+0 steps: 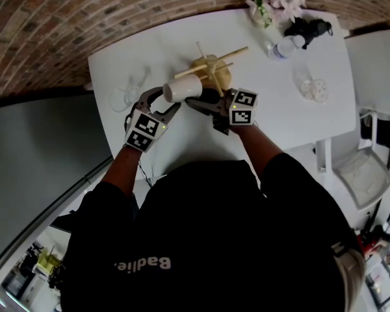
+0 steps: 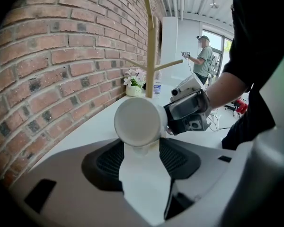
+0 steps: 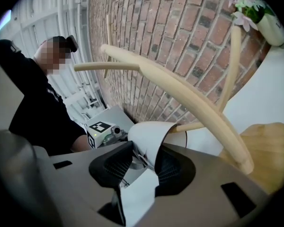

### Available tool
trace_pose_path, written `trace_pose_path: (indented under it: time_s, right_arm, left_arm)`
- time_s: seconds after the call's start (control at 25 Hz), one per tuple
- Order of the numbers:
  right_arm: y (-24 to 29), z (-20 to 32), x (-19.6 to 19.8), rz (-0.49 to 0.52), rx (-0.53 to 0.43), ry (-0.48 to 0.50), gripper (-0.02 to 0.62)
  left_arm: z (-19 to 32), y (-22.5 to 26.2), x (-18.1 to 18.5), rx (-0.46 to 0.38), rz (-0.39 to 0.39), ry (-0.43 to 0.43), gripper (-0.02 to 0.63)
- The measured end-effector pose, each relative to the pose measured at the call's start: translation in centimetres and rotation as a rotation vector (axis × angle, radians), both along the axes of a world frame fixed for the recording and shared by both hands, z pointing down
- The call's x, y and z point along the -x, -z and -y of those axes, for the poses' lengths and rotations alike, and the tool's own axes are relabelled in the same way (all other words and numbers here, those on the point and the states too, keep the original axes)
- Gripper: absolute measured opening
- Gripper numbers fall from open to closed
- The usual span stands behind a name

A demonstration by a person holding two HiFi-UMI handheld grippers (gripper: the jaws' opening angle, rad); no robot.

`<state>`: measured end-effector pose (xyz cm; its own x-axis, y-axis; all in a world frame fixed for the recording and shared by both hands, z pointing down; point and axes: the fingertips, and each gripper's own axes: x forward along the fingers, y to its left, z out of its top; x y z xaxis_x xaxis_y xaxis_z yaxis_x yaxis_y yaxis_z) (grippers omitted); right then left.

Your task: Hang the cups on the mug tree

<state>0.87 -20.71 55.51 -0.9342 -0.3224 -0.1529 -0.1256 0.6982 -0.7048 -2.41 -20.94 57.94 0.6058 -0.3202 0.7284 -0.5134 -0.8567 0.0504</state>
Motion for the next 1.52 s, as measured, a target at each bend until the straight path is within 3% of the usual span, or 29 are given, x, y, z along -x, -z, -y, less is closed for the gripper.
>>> trace_pose_path:
  time_s: [0.24,0.48,1.08,1.52]
  right_arm:
    - [-0.9,1.0,-1.3,0.073,0.076,-0.036,0.161]
    - [-1.9,1.5,-2.5,0.107,0.143,-0.045,0.187]
    - [-3.2,1.4,-3.3,0.047,0.21,0.049,0.215]
    - [-3.4,1.6,-3.9,-0.009,0.24,0.037,0.215]
  left_arm:
    - [0.6,-0.2,-0.9,-0.005,0.011,0.014,0.227]
    - [0.7,-0.4,-1.1,-0.014,0.092,0.038,0.205]
    - [-0.4,-3.2,-1.9,-0.002,0.068,0.059,0.184]
    - [-0.8,-4.5,-2.3,0.019,0.05,0.072,0.186]
